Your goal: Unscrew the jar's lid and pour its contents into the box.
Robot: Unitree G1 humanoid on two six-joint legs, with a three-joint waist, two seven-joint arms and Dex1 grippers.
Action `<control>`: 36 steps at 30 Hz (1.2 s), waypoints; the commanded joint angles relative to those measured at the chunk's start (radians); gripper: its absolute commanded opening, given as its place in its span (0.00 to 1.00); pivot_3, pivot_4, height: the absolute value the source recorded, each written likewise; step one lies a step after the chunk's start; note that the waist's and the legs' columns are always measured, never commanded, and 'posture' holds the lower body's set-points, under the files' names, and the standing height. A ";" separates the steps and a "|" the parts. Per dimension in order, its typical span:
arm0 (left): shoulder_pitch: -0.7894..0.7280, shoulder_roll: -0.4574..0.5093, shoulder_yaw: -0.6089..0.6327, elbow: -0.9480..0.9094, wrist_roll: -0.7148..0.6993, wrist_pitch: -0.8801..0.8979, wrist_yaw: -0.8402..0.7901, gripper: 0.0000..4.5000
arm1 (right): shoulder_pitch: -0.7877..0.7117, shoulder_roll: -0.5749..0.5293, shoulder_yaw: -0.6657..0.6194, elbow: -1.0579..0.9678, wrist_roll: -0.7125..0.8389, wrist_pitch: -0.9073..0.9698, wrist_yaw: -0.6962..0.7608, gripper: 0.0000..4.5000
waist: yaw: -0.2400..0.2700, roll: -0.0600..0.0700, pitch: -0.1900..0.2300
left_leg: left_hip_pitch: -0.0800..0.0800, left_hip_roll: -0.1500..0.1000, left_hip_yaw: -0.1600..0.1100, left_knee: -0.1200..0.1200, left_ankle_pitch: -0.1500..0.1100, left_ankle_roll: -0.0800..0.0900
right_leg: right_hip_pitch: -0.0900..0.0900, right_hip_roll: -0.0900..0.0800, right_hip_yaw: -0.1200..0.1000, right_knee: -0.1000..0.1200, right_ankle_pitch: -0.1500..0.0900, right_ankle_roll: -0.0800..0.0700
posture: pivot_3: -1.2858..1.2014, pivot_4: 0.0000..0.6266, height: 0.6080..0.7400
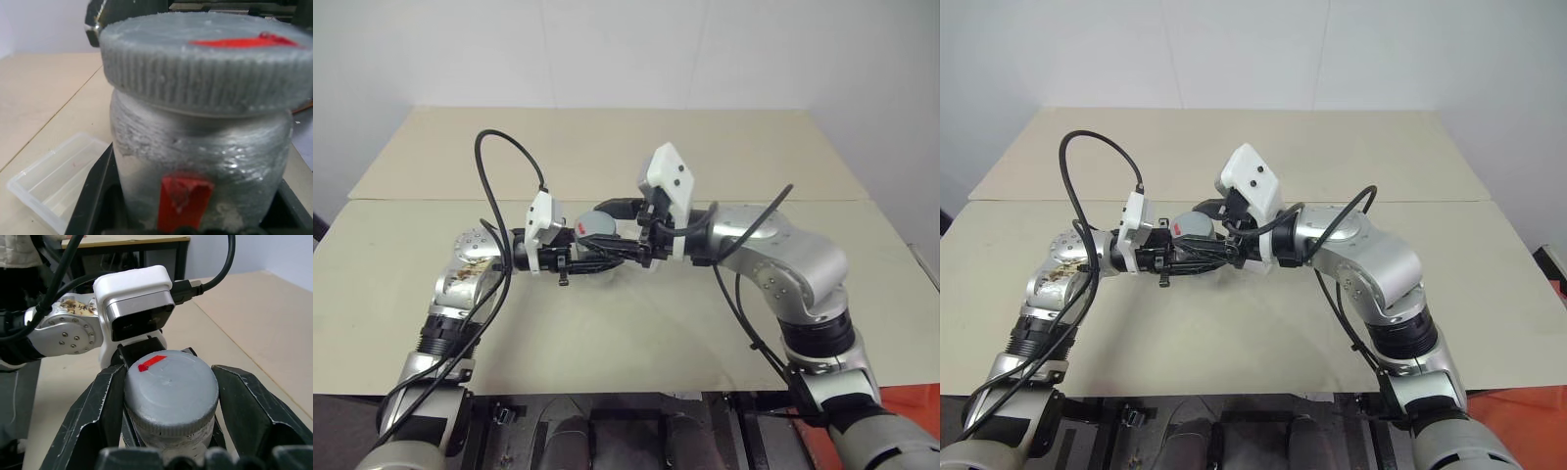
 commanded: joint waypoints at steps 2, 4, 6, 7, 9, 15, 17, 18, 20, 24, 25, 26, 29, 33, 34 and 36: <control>0.027 0.024 -0.003 0.016 0.017 0.005 -0.010 0.43 | -0.051 -0.036 -0.128 -0.034 0.028 -0.021 -0.020 0.61 | 0.000 0.000 0.000 | 0.000 0.000 0.000 0.000 0.000 0.000 | 0.000 0.000 0.000 0.000 0.000 0.000 | 0.52 0.24 1.00; 0.031 0.026 -0.007 0.010 0.015 0.008 -0.017 0.43 | -0.050 -0.043 -0.132 -0.034 0.036 -0.021 -0.025 0.61 | 0.000 0.000 0.000 | 0.000 0.000 0.000 0.000 0.000 0.000 | 0.000 0.000 0.000 0.000 0.000 0.000 | 0.52 0.24 1.00; 0.036 0.030 -0.014 0.005 0.013 0.011 -0.030 0.43 | -0.048 -0.049 -0.133 -0.037 0.042 -0.026 -0.027 0.61 | 0.000 0.000 0.000 | 0.000 0.000 0.000 0.000 0.000 0.000 | 0.000 0.000 0.000 0.000 0.000 0.000 | 0.52 0.24 1.00; 0.037 0.032 -0.018 0.004 0.010 0.016 -0.038 0.43 | -0.048 -0.051 -0.132 -0.035 0.043 -0.032 -0.026 0.61 | 0.000 0.000 0.000 | 0.000 0.000 0.000 0.000 0.000 0.000 | 0.000 0.000 0.000 0.000 0.000 0.000 | 0.52 0.24 1.00; 0.040 0.039 -0.026 -0.003 0.001 0.028 -0.061 0.43 | -0.046 -0.054 -0.134 -0.034 0.047 -0.040 -0.019 0.61 | 0.000 0.000 0.000 | 0.000 0.000 0.000 0.000 0.000 0.000 | 0.000 0.000 0.000 0.000 0.000 0.000 | 0.52 0.24 1.00; 0.035 0.051 -0.033 0.006 0.009 0.019 -0.091 0.43 | -0.044 -0.074 -0.137 -0.028 0.048 -0.055 0.021 0.61 | 0.000 0.000 0.000 | 0.000 0.000 0.000 0.000 0.000 0.000 | 0.000 0.000 0.000 -0.001 0.000 0.000 | 0.52 0.24 1.00; 0.031 0.046 -0.024 0.012 0.010 0.016 -0.080 0.43 | -0.042 -0.077 -0.142 -0.027 0.044 -0.055 0.023 0.61 | 0.000 0.000 0.000 | 0.000 0.000 0.000 0.000 0.000 0.000 | 0.000 0.000 0.000 -0.001 0.000 0.000 | 0.52 0.24 1.00; 0.030 0.045 -0.019 0.012 0.009 0.017 -0.076 0.43 | -0.040 -0.078 -0.145 -0.026 0.042 -0.055 0.023 0.61 | 0.000 0.000 0.000 | 0.000 0.000 0.000 0.000 0.000 0.000 | 0.000 0.000 0.000 -0.001 0.000 0.000 | 0.52 0.24 1.00; 0.030 0.042 -0.004 0.008 0.005 0.017 -0.056 0.43 | -0.024 -0.086 -0.154 -0.025 0.029 -0.055 0.009 0.61 | 0.000 0.000 0.000 | 0.000 0.000 0.000 0.000 0.000 0.000 | 0.000 0.000 0.000 -0.001 0.000 0.000 | 0.52 0.24 1.00; 0.020 0.029 0.039 0.005 -0.008 0.016 0.009 0.43 | 0.038 -0.098 -0.176 -0.019 -0.020 -0.061 -0.055 0.61 | 0.002 0.000 0.000 | 0.000 0.000 0.000 0.000 0.000 0.000 | 0.000 0.000 0.000 -0.001 0.000 0.000 | 0.52 0.24 1.00; 0.012 0.024 0.056 0.007 -0.013 0.020 0.034 0.43 | 0.067 -0.099 -0.183 -0.015 -0.044 -0.070 -0.086 0.61 | 0.003 0.000 0.000 | 0.000 0.000 0.000 0.000 0.000 0.000 | 0.000 0.000 0.000 -0.001 0.000 0.000 | 0.52 0.24 1.00; 0.006 0.020 0.069 0.008 -0.016 0.024 0.054 0.43 | 0.095 -0.097 -0.189 -0.013 -0.066 -0.079 -0.116 0.61 | 0.004 0.000 0.000 | 0.000 0.000 0.000 0.000 0.000 0.000 | 0.000 0.000 0.000 -0.001 0.000 0.000 | 0.52 0.24 1.00; -0.001 0.018 0.091 0.007 -0.015 0.020 0.084 0.43 | 0.163 -0.086 -0.205 -0.013 -0.107 -0.087 -0.187 0.61 | 0.002 0.000 0.000 | 0.000 0.000 0.000 0.000 0.000 0.000 | 0.000 0.000 0.000 -0.001 0.000 0.000 | 0.52 0.24 1.00; -0.017 0.013 0.119 0.006 -0.013 0.020 0.134 0.43 | 0.308 -0.032 -0.225 0.014 -0.196 -0.124 -0.324 0.61 | 0.001 0.000 0.000 | 0.000 0.000 0.000 0.000 0.000 0.000 | 0.000 0.000 0.000 -0.001 0.000 0.000 | 0.52 0.24 1.00; -0.018 0.013 0.121 0.005 -0.014 0.020 0.141 0.43 | 0.332 -0.017 -0.229 0.023 -0.212 -0.133 -0.348 0.61 | 0.001 0.000 0.000 | 0.000 0.000 0.000 0.000 0.000 0.000 | 0.000 0.000 0.000 -0.001 0.000 0.000 | 0.52 0.24 1.00; -0.020 0.012 0.119 0.006 -0.011 0.018 0.150 0.43 | 0.371 0.021 -0.228 0.079 -0.266 -0.174 -0.412 0.61 | -0.001 0.000 0.000 | 0.000 0.000 0.000 0.000 0.000 0.000 | 0.000 0.000 0.001 -0.001 0.000 0.000 | 0.52 0.24 1.00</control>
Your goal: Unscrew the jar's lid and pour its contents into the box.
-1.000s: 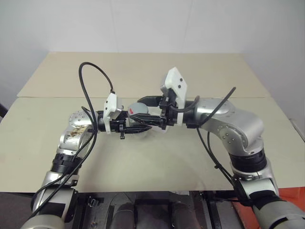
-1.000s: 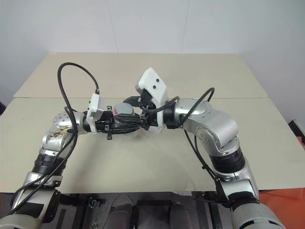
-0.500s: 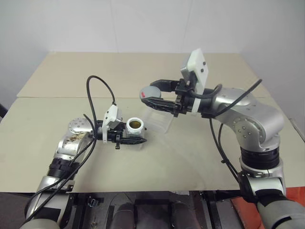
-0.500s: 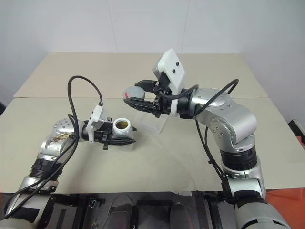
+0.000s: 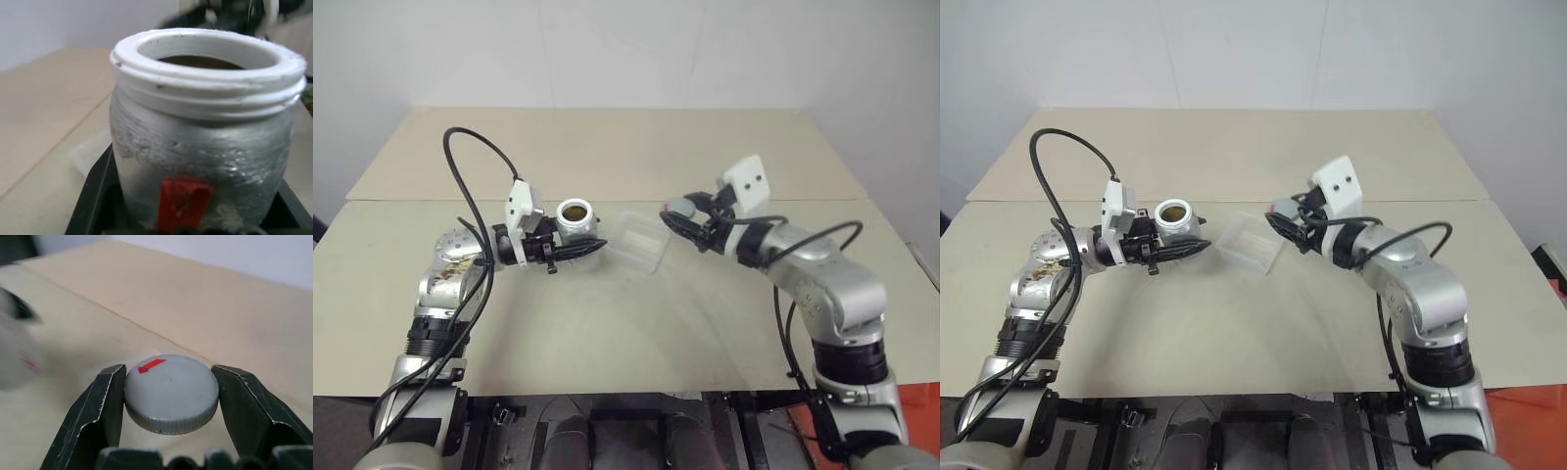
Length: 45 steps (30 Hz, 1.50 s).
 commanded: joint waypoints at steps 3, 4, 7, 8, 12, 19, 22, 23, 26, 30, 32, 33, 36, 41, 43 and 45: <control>-0.024 -0.007 0.022 -0.017 -0.006 -0.022 0.027 0.43 | 0.038 0.096 -0.033 0.149 -0.120 -0.142 -0.157 0.61 | -0.003 0.000 0.000 | 0.000 0.000 0.000 0.000 0.000 0.000 | 0.000 0.000 0.000 -0.001 0.000 0.000 | 0.52 0.24 1.00; -0.023 -0.008 0.021 -0.018 -0.005 -0.022 0.030 0.43 | 0.036 0.115 -0.039 0.193 -0.137 -0.176 -0.179 0.61 | -0.003 0.000 0.000 | 0.001 0.000 0.000 0.000 0.000 0.000 | 0.000 0.000 0.000 -0.001 0.000 0.000 | 0.52 0.24 1.00; -0.026 -0.011 0.020 -0.021 -0.005 -0.019 0.038 0.43 | 0.023 0.146 -0.044 0.304 -0.181 -0.255 -0.214 0.61 | -0.004 0.000 0.000 | 0.001 0.000 0.000 -0.001 0.000 0.000 | 0.000 0.000 0.000 -0.001 0.000 0.000 | 0.52 0.24 1.00; -0.025 -0.012 0.020 -0.025 -0.005 -0.018 0.041 0.43 | 0.024 0.147 -0.040 0.324 -0.194 -0.277 -0.216 0.61 | -0.004 0.000 0.000 | 0.000 0.000 0.000 0.000 0.000 0.000 | 0.000 0.000 0.000 -0.001 0.000 0.000 | 0.52 0.24 1.00; -0.022 -0.011 0.023 -0.024 0.001 -0.027 0.055 0.43 | 0.055 0.103 -0.012 0.273 -0.187 -0.227 -0.137 0.88 | -0.002 0.000 0.000 | 0.000 0.000 0.000 0.000 0.000 0.000 | 0.000 0.000 0.000 -0.001 0.000 0.000 | 0.52 0.24 1.00; -0.049 0.010 0.014 0.034 0.090 -0.121 0.107 0.43 | 0.123 -0.143 -0.037 -0.034 -0.004 -0.032 0.176 0.99 | 0.001 0.000 0.000 | 0.000 0.000 0.000 0.000 0.000 0.000 | 0.001 0.000 0.000 -0.002 0.000 0.000 | 0.52 0.24 1.00; -0.094 -0.014 0.005 0.102 0.156 -0.194 0.182 0.43 | 0.123 -0.211 -0.079 -0.099 0.091 0.027 0.264 0.99 | 0.002 0.000 0.000 | 0.002 0.000 0.000 0.000 0.000 0.000 | 0.001 0.001 0.000 -0.002 0.000 0.000 | 0.52 0.24 1.00; -0.128 -0.031 -0.002 0.142 0.195 -0.225 0.237 0.43 | 0.118 -0.231 -0.094 -0.113 0.127 0.045 0.294 0.99 | 0.002 0.000 0.000 | 0.002 0.000 -0.001 0.000 0.000 0.000 | 0.002 0.001 0.000 -0.003 0.000 0.000 | 0.52 0.24 1.00; -0.254 -0.066 -0.051 0.313 0.372 -0.386 0.431 0.43 | 0.097 -0.281 -0.114 -0.137 0.195 0.078 0.356 0.99 | 0.012 -0.001 0.001 | 0.001 -0.001 -0.001 0.001 0.000 0.000 | 0.002 0.000 0.000 -0.004 0.000 0.000 | 0.52 0.24 1.00; -0.416 -0.004 -0.259 0.573 0.782 -0.706 0.764 0.43 | 0.062 -0.334 -0.092 -0.135 0.230 0.102 0.403 0.99 | 0.021 -0.001 0.001 | 0.000 -0.002 -0.001 0.000 0.000 0.000 | 0.002 0.000 0.000 -0.005 0.001 0.001 | 0.52 0.24 1.00; -0.525 0.037 -0.424 0.679 1.039 -0.817 0.993 0.43 | 0.055 -0.358 -0.088 -0.141 0.250 0.103 0.436 0.99 | 0.021 -0.002 0.001 | 0.000 -0.002 0.000 0.000 0.000 0.000 | 0.001 0.000 0.000 -0.005 0.001 0.001 | 0.52 0.24 1.00; -0.565 0.040 -0.472 0.722 1.107 -0.853 1.069 0.43 | 0.051 -0.365 -0.087 -0.142 0.258 0.103 0.446 0.99 | 0.023 -0.002 0.001 | 0.000 -0.002 0.000 0.000 0.000 0.000 | 0.001 0.000 0.000 -0.004 0.001 0.001 | 0.52 0.24 1.00; -0.713 0.030 -0.687 0.823 1.387 -0.876 1.351 0.43 | 0.040 -0.386 -0.088 -0.143 0.286 0.113 0.469 0.99 | 0.028 -0.003 0.002 | -0.001 -0.002 0.000 0.001 0.000 0.000 | 0.001 0.000 0.000 -0.004 0.001 0.001 | 0.52 0.24 1.00; -0.859 -0.061 -0.926 0.964 1.654 -0.780 1.652 0.43 | 0.019 -0.398 -0.090 -0.140 0.311 0.137 0.475 0.99 | 0.036 -0.003 0.002 | -0.004 -0.002 0.000 0.001 0.000 0.000 | 0.000 -0.001 -0.001 -0.004 0.001 0.003 | 0.52 0.24 1.00; -0.882 -0.095 -0.985 0.998 1.710 -0.754 1.711 0.43 | 0.015 -0.396 -0.092 -0.142 0.314 0.142 0.472 0.99 | 0.035 -0.003 0.002 | -0.005 -0.002 0.000 0.001 0.000 0.000 | -0.001 -0.001 -0.001 -0.003 0.001 0.003 | 0.52 0.24 1.00; -0.887 -0.138 -1.065 1.021 1.789 -0.693 1.736 0.43 | 0.010 -0.391 -0.107 -0.152 0.330 0.153 0.459 0.99 | 0.033 -0.003 0.002 | -0.006 -0.002 0.000 0.001 0.000 0.000 | -0.003 0.000 -0.001 -0.002 0.001 0.003 | 0.52 0.24 1.00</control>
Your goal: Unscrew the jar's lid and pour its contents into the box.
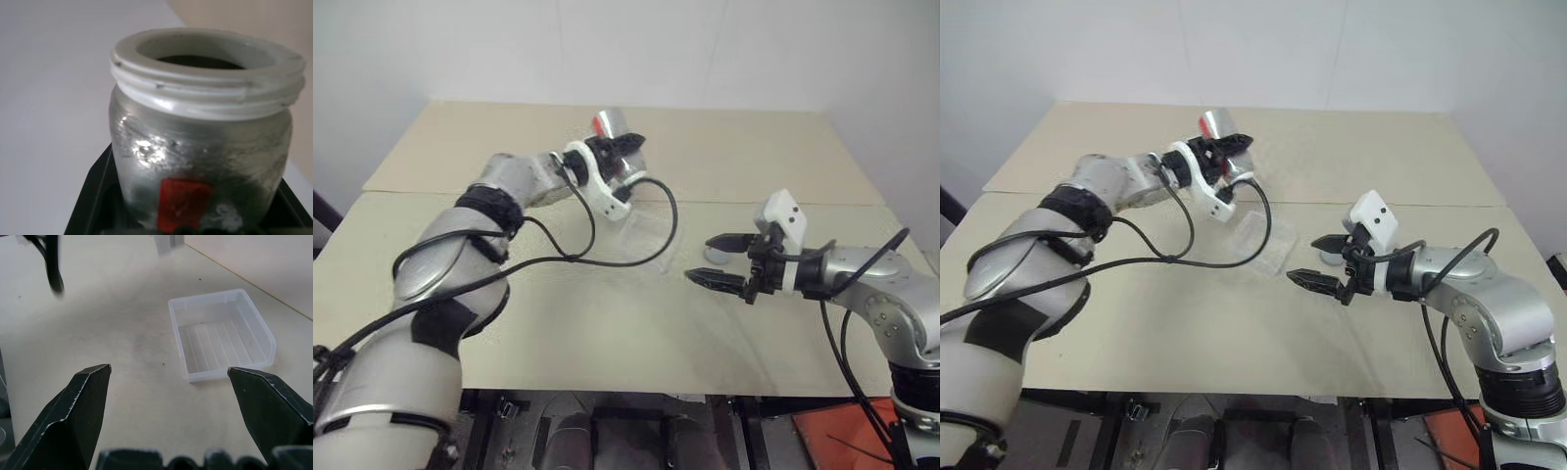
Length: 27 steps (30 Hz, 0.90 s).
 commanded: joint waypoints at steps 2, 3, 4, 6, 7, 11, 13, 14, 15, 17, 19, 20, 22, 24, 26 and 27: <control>-0.037 -0.068 -0.142 0.050 0.146 0.120 0.082 0.43 | -0.025 -0.005 -0.052 -0.047 0.056 0.030 -0.026 0.99 | -0.006 0.000 0.000 | -0.001 0.000 0.000 0.000 0.000 0.000 | -0.001 0.000 0.000 0.000 0.000 0.000 | 0.52 0.24 1.00; -0.034 -0.086 -0.175 0.056 0.177 0.154 0.094 0.43 | -0.027 -0.002 -0.063 -0.051 0.069 0.038 -0.036 0.99 | -0.006 0.000 0.000 | -0.001 0.000 0.000 0.000 0.000 0.000 | -0.001 0.000 0.000 0.000 0.000 0.000 | 0.52 0.24 1.00; -0.031 -0.099 -0.197 0.061 0.197 0.176 0.100 0.43 | -0.029 0.002 -0.072 -0.056 0.079 0.046 -0.047 0.99 | -0.006 0.000 0.000 | -0.001 0.000 0.000 0.000 0.000 0.000 | -0.002 0.000 0.000 0.001 0.000 0.000 | 0.52 0.24 1.00; -0.026 -0.113 -0.208 0.066 0.197 0.186 0.111 0.43 | -0.029 0.006 -0.085 -0.064 0.095 0.055 -0.068 0.99 | -0.007 0.000 0.000 | -0.002 0.000 0.000 0.000 0.000 0.000 | -0.003 0.000 0.000 0.001 0.000 0.000 | 0.52 0.24 1.00; -0.027 -0.117 -0.212 0.067 0.199 0.198 0.121 0.43 | -0.026 0.007 -0.093 -0.070 0.103 0.060 -0.079 0.99 | -0.007 0.000 0.000 | -0.003 0.000 0.000 0.000 0.000 0.000 | -0.003 0.000 0.000 0.001 0.000 0.000 | 0.52 0.24 1.00; -0.038 -0.125 -0.223 0.077 0.200 0.219 0.130 0.43 | -0.017 0.017 -0.119 -0.091 0.146 0.074 -0.115 0.99 | -0.007 0.000 0.000 | -0.004 0.000 0.000 0.000 0.000 0.000 | -0.005 0.000 0.001 0.003 0.000 0.000 | 0.52 0.24 1.00; -0.041 -0.126 -0.225 0.080 0.198 0.228 0.136 0.43 | -0.017 0.017 -0.120 -0.096 0.157 0.076 -0.127 0.99 | -0.007 0.000 0.000 | -0.004 0.000 0.000 0.001 0.000 0.000 | -0.005 0.000 0.001 0.004 0.000 0.000 | 0.52 0.24 1.00; -0.042 -0.127 -0.226 0.080 0.196 0.232 0.139 0.43 | -0.016 0.016 -0.120 -0.097 0.162 0.076 -0.132 0.99 | -0.007 0.000 0.000 | -0.004 0.000 0.000 0.001 0.000 0.000 | -0.005 0.000 0.001 0.004 0.000 0.000 | 0.52 0.24 1.00; -0.040 -0.125 -0.223 0.079 0.189 0.224 0.140 0.43 | -0.017 0.017 -0.118 -0.096 0.164 0.074 -0.138 0.99 | -0.007 0.000 0.000 | -0.004 0.000 0.000 0.001 0.000 0.000 | -0.005 0.000 0.001 0.004 0.000 0.000 | 0.52 0.24 1.00; -0.035 -0.121 -0.213 0.079 0.171 0.202 0.131 0.43 | -0.018 0.017 -0.113 -0.093 0.163 0.069 -0.145 0.99 | -0.007 0.000 0.000 | -0.004 0.000 0.000 0.001 0.000 0.000 | -0.005 0.000 0.001 0.004 0.000 0.000 | 0.52 0.24 1.00; -0.027 -0.109 -0.185 0.077 0.135 0.172 0.117 0.43 | -0.018 0.017 -0.109 -0.091 0.163 0.065 -0.148 0.99 | -0.007 0.000 0.000 | -0.004 0.000 0.000 0.001 0.000 0.000 | -0.005 0.000 0.001 0.004 0.000 0.000 | 0.52 0.24 1.00; -0.022 -0.101 -0.162 0.076 0.108 0.154 0.107 0.43 | -0.017 0.017 -0.108 -0.091 0.163 0.064 -0.148 0.99 | -0.007 0.000 0.000 | -0.004 0.000 0.000 0.001 0.000 0.000 | -0.005 0.000 0.001 0.004 0.000 0.000 | 0.52 0.24 1.00; -0.007 -0.079 -0.093 0.076 0.027 0.104 0.065 0.43 | -0.017 0.018 -0.104 -0.089 0.162 0.058 -0.146 0.99 | -0.007 0.000 0.000 | -0.005 0.000 0.000 0.001 0.000 0.000 | -0.005 0.000 0.001 0.004 0.000 0.000 | 0.52 0.24 1.00; 0.007 -0.053 -0.024 0.073 -0.053 0.065 0.019 0.43 | -0.018 0.018 -0.100 -0.082 0.157 0.052 -0.143 0.99 | -0.009 0.000 0.000 | -0.004 0.000 0.000 0.001 0.000 0.000 | -0.006 -0.001 0.001 0.004 0.000 0.000 | 0.52 0.24 1.00; 0.029 -0.021 0.068 0.067 -0.159 0.013 -0.050 0.43 | -0.020 0.018 -0.094 -0.073 0.148 0.043 -0.138 0.99 | -0.011 0.000 0.000 | -0.004 0.000 0.000 0.001 0.000 0.000 | -0.006 0.000 0.001 0.004 0.000 0.000 | 0.52 0.24 1.00; 0.046 -0.005 0.119 0.060 -0.217 -0.006 -0.095 0.43 | -0.019 0.017 -0.092 -0.070 0.144 0.039 -0.136 0.99 | -0.011 0.000 0.000 | -0.004 0.000 0.000 0.001 0.000 0.000 | -0.006 0.000 0.001 0.004 0.000 0.000 | 0.52 0.24 1.00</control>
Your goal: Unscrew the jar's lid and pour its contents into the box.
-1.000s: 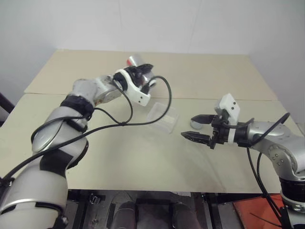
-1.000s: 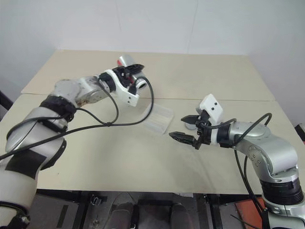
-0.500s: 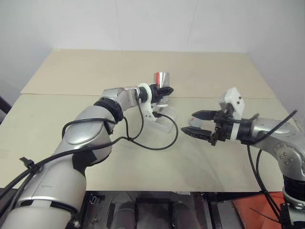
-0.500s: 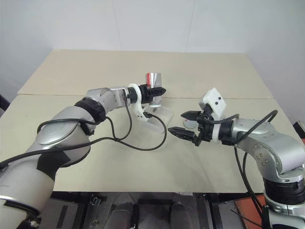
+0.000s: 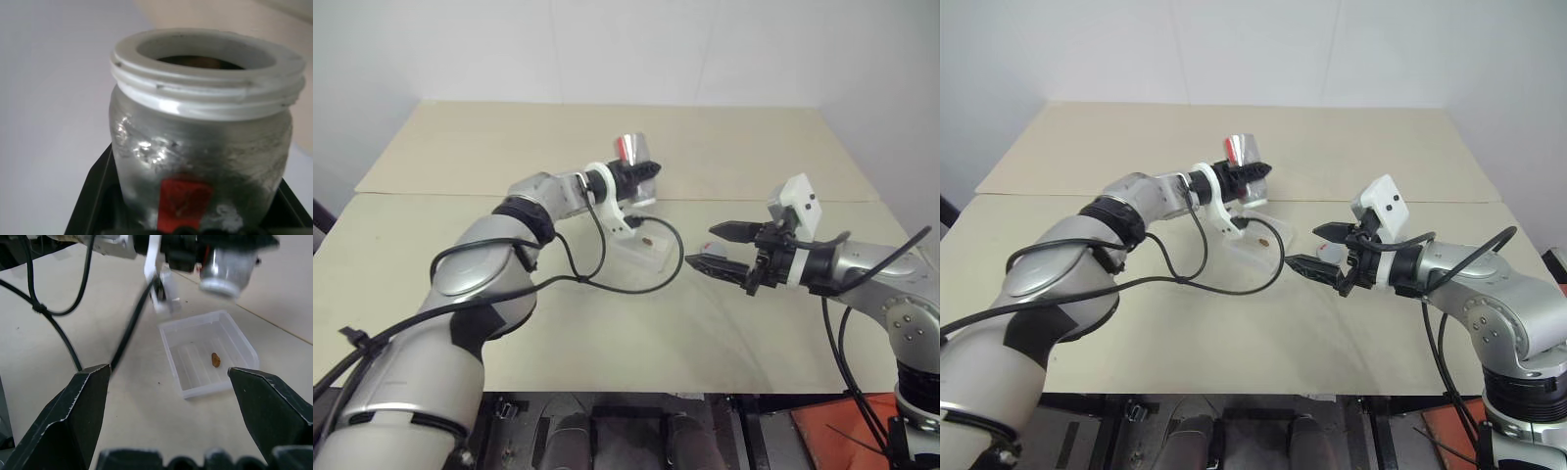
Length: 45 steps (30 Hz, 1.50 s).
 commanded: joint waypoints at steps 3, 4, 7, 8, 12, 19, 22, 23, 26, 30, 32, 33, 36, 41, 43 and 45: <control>0.091 0.067 0.278 -0.040 -0.334 -0.097 -0.245 0.43 | -0.012 -0.004 -0.002 0.002 -0.004 -0.041 0.016 0.99 | 0.000 0.000 0.000 | 0.000 0.000 0.000 0.000 0.000 0.000 | 0.000 0.000 0.000 0.000 0.000 0.000 | 0.52 0.24 1.00; 0.116 0.073 0.319 -0.051 -0.381 -0.108 -0.283 0.43 | -0.012 -0.004 -0.001 0.004 -0.005 -0.044 0.017 0.99 | 0.001 0.000 0.000 | 0.000 0.000 0.000 0.000 0.000 0.000 | 0.000 0.000 0.000 0.001 0.000 0.000 | 0.52 0.24 1.00; 0.222 0.046 0.526 -0.110 -0.657 -0.118 -0.510 0.43 | -0.013 -0.004 0.000 0.007 -0.009 -0.048 0.020 0.99 | 0.004 0.001 0.000 | 0.000 0.000 0.000 0.001 0.000 0.000 | 0.000 0.000 0.000 0.001 0.000 0.000 | 0.52 0.24 1.00; 0.260 0.025 0.605 -0.147 -0.770 -0.088 -0.604 0.43 | -0.014 -0.004 0.001 0.008 -0.009 -0.049 0.021 0.99 | 0.005 0.001 0.000 | -0.001 0.000 0.000 0.002 0.000 0.000 | 0.000 -0.001 -0.001 0.001 0.000 0.000 | 0.52 0.24 1.00; 0.397 -0.052 0.816 -0.353 -1.094 0.119 -0.853 0.43 | -0.013 0.001 0.002 0.011 -0.011 -0.052 0.018 0.99 | 0.004 0.000 0.000 | -0.002 0.000 0.000 0.004 0.000 0.000 | 0.001 -0.001 -0.001 0.002 0.000 0.000 | 0.52 0.24 1.00; 0.564 -0.132 0.951 -0.675 -1.291 0.521 -0.904 0.43 | -0.016 0.017 0.010 0.016 -0.019 -0.057 0.002 0.99 | -0.007 0.001 -0.001 | 0.001 0.001 -0.002 0.004 0.000 0.000 | 0.002 0.000 0.000 0.002 0.000 0.000 | 0.52 0.24 1.00; 0.616 -0.148 0.968 -0.752 -1.315 0.600 -0.895 0.43 | -0.014 0.025 0.009 0.009 -0.016 -0.051 -0.009 0.99 | -0.008 0.001 -0.001 | 0.002 0.001 -0.002 0.004 0.000 0.000 | 0.004 0.000 -0.001 0.001 0.000 0.000 | 0.52 0.24 1.00; 0.643 -0.153 0.971 -0.777 -1.322 0.613 -0.895 0.43 | -0.010 0.027 0.006 0.003 -0.013 -0.048 -0.016 0.99 | -0.009 0.001 -0.001 | 0.003 0.001 -0.002 0.004 0.000 0.000 | 0.005 0.000 -0.001 0.001 0.000 0.000 | 0.52 0.24 1.00; 0.701 -0.169 0.982 -0.820 -1.335 0.636 -0.881 0.43 | 0.001 0.031 -0.007 -0.014 0.001 -0.039 -0.032 0.99 | -0.008 0.001 -0.001 | 0.004 0.001 -0.002 0.004 0.000 0.000 | 0.006 0.000 -0.001 0.001 0.000 0.000 | 0.52 0.24 1.00; 0.740 -0.181 0.982 -0.825 -1.327 0.617 -0.883 0.43 | 0.013 0.023 -0.013 -0.026 0.017 -0.032 -0.040 0.99 | -0.004 0.001 -0.001 | 0.005 0.001 -0.003 0.004 0.000 0.000 | 0.008 0.000 -0.001 0.000 0.000 0.000 | 0.52 0.24 1.00; 0.755 -0.180 0.974 -0.819 -1.317 0.604 -0.889 0.43 | 0.014 0.022 -0.014 -0.029 0.024 -0.029 -0.043 0.99 | -0.001 0.001 -0.001 | 0.005 0.000 -0.003 0.004 0.000 0.000 | 0.008 0.000 -0.001 0.000 0.000 0.000 | 0.52 0.24 1.00; 0.760 -0.178 0.971 -0.815 -1.312 0.597 -0.892 0.43 | 0.015 0.022 -0.014 -0.031 0.027 -0.028 -0.044 0.99 | -0.001 0.001 -0.001 | 0.005 0.000 -0.003 0.004 0.000 0.000 | 0.009 0.000 -0.001 0.000 0.000 0.000 | 0.52 0.24 1.00; 0.767 -0.171 0.966 -0.809 -1.301 0.601 -0.892 0.60 | 0.017 0.022 -0.013 -0.035 0.032 -0.028 -0.048 1.00 | -0.001 0.001 -0.001 | 0.005 0.000 -0.003 0.003 0.000 0.000 | 0.009 0.000 -0.001 0.000 0.000 0.000 | 0.52 0.24 1.00; 0.805 -0.168 0.961 -0.862 -1.302 0.612 -0.896 0.95 | 0.024 0.020 -0.008 -0.041 0.038 -0.032 -0.054 1.00 | -0.001 0.001 -0.001 | 0.006 0.001 -0.003 0.003 0.000 0.000 | 0.009 0.000 -0.001 0.000 0.000 0.000 | 0.52 0.24 1.00; 0.833 -0.165 0.960 -0.901 -1.309 0.642 -0.899 0.99 | 0.026 0.021 -0.007 -0.044 0.040 -0.034 -0.055 1.00 | -0.001 0.001 -0.001 | 0.006 0.000 -0.003 0.003 0.000 0.000 | 0.009 0.000 -0.001 0.000 0.000 0.000 | 0.52 0.24 1.00; 0.857 -0.159 0.955 -0.934 -1.309 0.661 -0.907 0.99 | 0.028 0.021 -0.006 -0.045 0.041 -0.037 -0.054 1.00 | -0.001 0.001 -0.001 | 0.006 0.000 -0.003 0.003 0.000 0.000 | 0.009 0.000 -0.001 0.000 0.000 0.000 | 0.52 0.24 1.00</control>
